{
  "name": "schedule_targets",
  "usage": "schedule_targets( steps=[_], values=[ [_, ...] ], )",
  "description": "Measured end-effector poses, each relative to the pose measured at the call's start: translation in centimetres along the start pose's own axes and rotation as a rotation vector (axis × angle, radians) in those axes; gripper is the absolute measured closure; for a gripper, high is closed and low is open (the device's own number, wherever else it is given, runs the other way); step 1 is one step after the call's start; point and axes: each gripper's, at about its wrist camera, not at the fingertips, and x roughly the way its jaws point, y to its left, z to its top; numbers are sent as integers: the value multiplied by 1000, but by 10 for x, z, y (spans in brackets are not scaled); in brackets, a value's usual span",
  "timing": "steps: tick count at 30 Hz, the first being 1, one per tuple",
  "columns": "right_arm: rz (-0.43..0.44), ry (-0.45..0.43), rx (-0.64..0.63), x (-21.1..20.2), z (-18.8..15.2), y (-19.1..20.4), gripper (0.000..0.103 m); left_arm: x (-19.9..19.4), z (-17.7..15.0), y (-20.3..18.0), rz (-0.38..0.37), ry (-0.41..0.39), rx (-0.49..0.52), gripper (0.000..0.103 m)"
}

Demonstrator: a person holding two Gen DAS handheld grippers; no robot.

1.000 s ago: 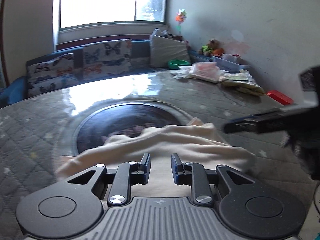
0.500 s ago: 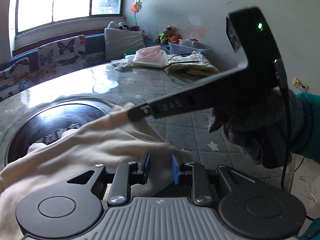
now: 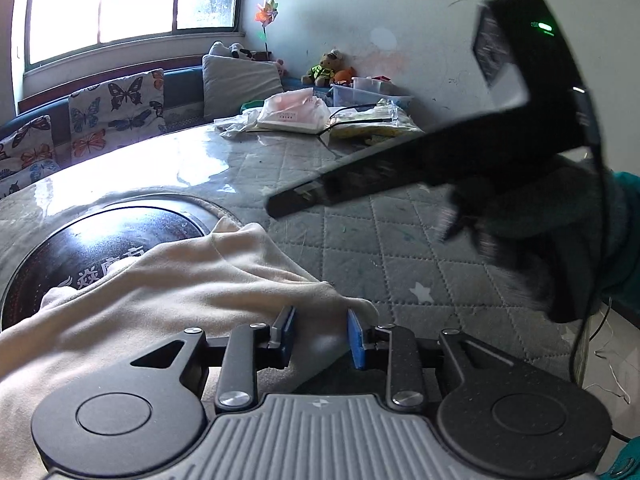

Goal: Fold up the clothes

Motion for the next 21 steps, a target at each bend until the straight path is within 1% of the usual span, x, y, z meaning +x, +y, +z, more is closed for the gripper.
schedule_targets(
  steps=[3,6,10,17,20,21],
  values=[
    [29,56,22,-6,-14,-3,96,0,-1,0,-2,-2,-1,71],
    [47,94,46,-5,-27,-6,96,1,-3,-1,0,-2,0,70],
    [87,105,68,-1,-38,-5,96,1,-3,-1,2,-3,6,69],
    [166,98,63,0,-38,-7,96,1,-6,-1,-1,-8,0,66],
    [209,110,124,6,-41,-16,95,2,-7,-2,-4,-12,4,63],
    [234,111,171,9,-43,-22,95,2,-7,-2,-4,-13,5,62]
  ],
)
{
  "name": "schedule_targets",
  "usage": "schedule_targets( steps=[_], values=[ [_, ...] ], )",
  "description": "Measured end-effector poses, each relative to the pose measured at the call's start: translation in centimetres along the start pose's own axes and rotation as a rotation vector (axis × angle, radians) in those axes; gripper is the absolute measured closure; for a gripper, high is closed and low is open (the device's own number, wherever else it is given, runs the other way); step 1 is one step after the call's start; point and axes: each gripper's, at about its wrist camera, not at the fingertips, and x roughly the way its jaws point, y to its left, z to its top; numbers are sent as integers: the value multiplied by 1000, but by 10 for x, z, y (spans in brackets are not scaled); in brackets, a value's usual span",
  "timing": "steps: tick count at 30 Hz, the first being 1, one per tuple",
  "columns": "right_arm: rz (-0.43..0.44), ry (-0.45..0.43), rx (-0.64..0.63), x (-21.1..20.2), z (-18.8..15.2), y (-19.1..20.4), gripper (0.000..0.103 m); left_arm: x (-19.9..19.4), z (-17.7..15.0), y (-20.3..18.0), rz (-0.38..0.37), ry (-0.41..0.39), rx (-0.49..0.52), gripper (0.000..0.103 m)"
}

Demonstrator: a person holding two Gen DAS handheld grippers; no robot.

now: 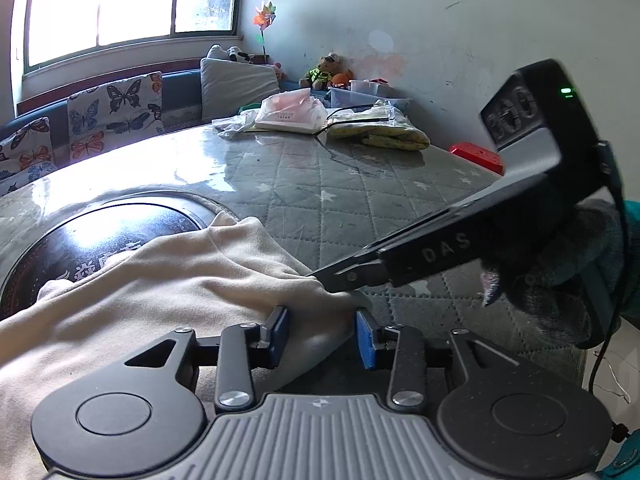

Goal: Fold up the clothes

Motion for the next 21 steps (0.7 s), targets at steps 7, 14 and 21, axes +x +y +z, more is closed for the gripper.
schedule_targets(
  steps=[7,14,21],
  values=[
    [37,-75,58,-3,-4,-4,100,1,0,0,-1,0,3,59],
    [-41,-183,-3,-23,7,9,103,0,1,-1,-6,0,8,55],
    [11,-74,91,-3,0,-3,85,-7,4,0,6,-18,4,52]
  ],
)
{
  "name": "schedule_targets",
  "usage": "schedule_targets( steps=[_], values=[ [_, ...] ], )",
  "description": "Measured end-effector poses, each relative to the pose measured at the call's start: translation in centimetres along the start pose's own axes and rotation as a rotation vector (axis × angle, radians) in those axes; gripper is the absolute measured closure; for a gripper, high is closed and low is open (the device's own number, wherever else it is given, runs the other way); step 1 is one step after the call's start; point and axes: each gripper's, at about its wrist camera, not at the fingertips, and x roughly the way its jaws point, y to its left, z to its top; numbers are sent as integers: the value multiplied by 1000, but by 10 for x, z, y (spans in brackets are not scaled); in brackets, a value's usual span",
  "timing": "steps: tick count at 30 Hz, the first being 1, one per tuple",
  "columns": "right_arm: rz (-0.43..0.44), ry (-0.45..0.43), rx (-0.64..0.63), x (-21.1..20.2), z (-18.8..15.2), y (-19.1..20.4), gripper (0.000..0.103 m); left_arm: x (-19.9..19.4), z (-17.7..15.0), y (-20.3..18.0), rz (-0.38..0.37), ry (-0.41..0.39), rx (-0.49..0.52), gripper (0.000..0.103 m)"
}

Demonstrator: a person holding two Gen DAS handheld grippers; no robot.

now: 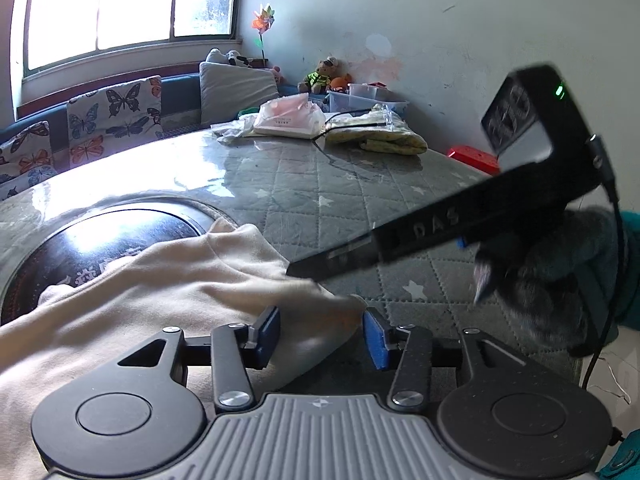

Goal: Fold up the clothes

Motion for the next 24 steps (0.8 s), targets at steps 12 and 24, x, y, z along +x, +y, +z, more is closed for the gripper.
schedule_targets(
  steps=[12,24],
  values=[
    [-27,-57,-19,5,-3,11,99,-6,-3,18,52,4,-27,49],
    [-220,-128,-154,-9,1,25,102,-13,-6,23,59,-5,-36,46]
  ],
)
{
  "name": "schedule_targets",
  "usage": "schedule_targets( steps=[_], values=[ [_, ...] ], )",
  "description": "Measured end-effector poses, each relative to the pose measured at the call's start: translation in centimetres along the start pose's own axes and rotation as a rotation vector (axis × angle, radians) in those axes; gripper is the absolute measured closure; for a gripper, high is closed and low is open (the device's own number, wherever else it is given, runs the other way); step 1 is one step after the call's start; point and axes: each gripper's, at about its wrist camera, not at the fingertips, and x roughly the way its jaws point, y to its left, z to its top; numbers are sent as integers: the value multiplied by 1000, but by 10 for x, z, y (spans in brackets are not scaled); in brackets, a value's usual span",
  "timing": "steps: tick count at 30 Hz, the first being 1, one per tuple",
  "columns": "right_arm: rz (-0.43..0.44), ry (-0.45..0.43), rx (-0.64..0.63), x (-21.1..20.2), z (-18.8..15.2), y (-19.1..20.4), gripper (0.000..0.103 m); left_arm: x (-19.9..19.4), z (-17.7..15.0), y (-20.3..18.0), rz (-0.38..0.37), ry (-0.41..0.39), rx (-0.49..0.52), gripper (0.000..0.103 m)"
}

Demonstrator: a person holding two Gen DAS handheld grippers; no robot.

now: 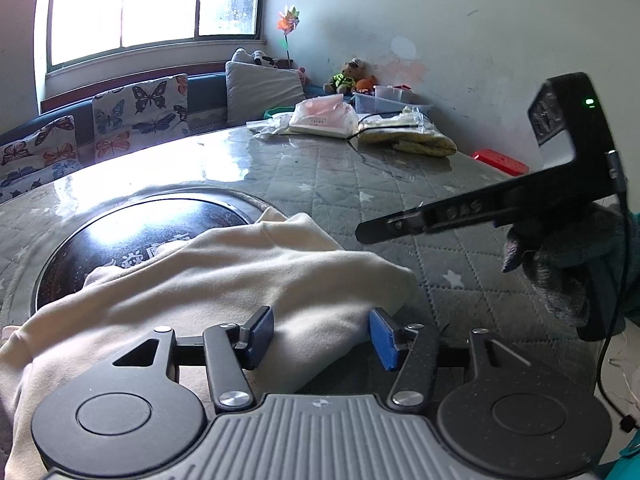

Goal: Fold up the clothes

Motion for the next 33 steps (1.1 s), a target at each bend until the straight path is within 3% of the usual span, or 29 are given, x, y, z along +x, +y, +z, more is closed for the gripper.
schedule_targets(
  steps=[3,6,9,12,17,24,30,33],
  values=[
    [46,-32,-67,-5,4,19,100,-5,2,1,0,-17,-5,47],
    [75,-1,-124,6,1,32,99,-7,1,6,18,-17,-19,46],
    [36,73,-121,24,-11,28,99,-13,-5,17,42,2,-55,46],
    [37,66,-106,21,-14,22,99,-25,-14,32,59,12,-105,46],
    [34,13,-194,18,5,38,91,-49,-16,60,106,-36,-214,46],
    [-21,82,-212,62,14,37,85,-58,-29,104,195,-18,-345,47],
    [-32,60,-194,61,27,40,83,-66,-20,111,175,-50,-354,47],
    [-9,56,-232,66,33,53,76,-59,-6,116,174,-65,-364,47]
  ],
)
